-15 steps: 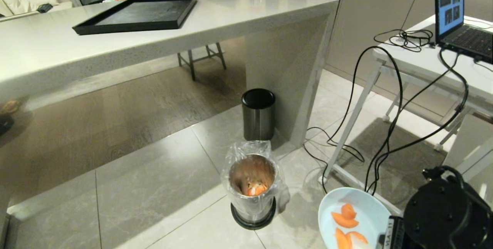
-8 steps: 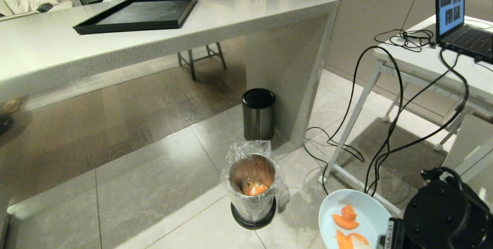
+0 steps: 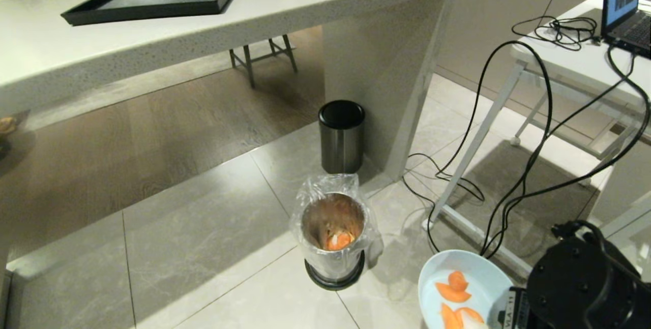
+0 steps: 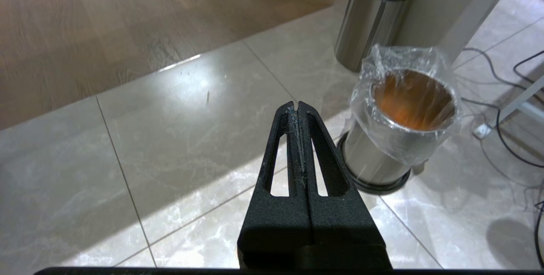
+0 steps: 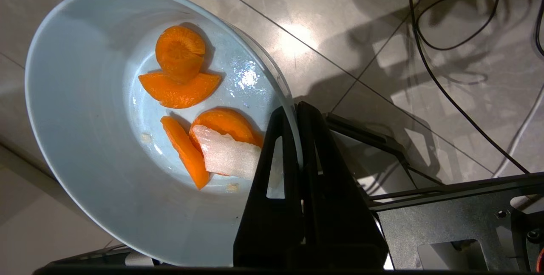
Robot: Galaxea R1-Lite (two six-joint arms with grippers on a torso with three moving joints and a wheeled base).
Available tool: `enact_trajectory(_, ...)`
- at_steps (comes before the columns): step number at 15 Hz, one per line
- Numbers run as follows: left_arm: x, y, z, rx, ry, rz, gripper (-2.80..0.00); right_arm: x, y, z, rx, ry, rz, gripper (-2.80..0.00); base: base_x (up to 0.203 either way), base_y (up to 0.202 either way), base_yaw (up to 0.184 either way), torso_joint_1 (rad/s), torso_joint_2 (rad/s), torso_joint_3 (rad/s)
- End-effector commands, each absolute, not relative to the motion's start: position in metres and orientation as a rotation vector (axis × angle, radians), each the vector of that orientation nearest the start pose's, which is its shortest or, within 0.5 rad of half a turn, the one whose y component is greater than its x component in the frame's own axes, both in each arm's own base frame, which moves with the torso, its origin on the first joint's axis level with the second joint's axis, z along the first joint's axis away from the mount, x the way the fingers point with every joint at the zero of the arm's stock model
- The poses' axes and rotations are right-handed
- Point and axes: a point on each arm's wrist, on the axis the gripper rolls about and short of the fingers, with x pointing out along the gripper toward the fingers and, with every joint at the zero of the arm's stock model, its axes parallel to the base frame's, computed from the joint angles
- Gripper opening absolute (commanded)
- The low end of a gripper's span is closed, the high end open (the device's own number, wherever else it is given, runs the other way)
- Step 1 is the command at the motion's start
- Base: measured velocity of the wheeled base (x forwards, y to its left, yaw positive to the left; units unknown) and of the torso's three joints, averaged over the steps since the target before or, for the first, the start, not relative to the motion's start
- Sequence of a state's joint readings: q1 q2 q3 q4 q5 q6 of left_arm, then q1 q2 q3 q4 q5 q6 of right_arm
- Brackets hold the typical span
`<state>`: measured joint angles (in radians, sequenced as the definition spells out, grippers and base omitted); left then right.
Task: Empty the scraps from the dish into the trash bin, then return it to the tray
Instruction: Move the bowl over the trash can
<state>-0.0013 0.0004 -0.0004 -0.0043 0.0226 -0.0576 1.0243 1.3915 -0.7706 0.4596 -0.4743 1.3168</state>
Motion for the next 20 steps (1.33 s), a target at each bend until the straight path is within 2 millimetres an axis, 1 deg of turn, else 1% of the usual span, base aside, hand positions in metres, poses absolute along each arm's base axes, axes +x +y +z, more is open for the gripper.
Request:
enact_trajectory(1,-0.023,0.001,0.076,-0.058,-0.004,0.022,-2.80,0.103,0.149,0.165,0.471,0.926,-0.109,-2.80,0.000,0.000,0.000,-0.002,0.01,-0.192)
enact_trajectory(4,-0.023,0.001,0.076,-0.058,-0.005,0.021,-2.80,0.104,0.151,0.165,0.465,0.926,-0.110,-2.80,0.000,0.000,0.000,0.001,0.00,-0.194)
enact_trajectory(8,-0.023,0.001,0.076,-0.060,-0.006,0.021,-2.80,0.106,0.153,0.172,0.466,0.906,-0.088,-2.80,0.000,0.000,0.000,0.000,0.00,-0.193)
enact_trajectory(14,-0.023,0.001,0.076,-0.058,-0.006,0.021,-2.80,0.109,0.159,0.199,0.496,0.864,-0.072,-2.80,0.000,0.000,0.000,0.003,0.00,-0.197)
enact_trajectory(20,-0.023,0.001,0.076,-0.060,-0.005,0.021,-2.80,0.108,0.156,0.198,0.458,0.871,-0.101,-2.80,0.000,0.000,0.000,0.004,0.00,-0.193)
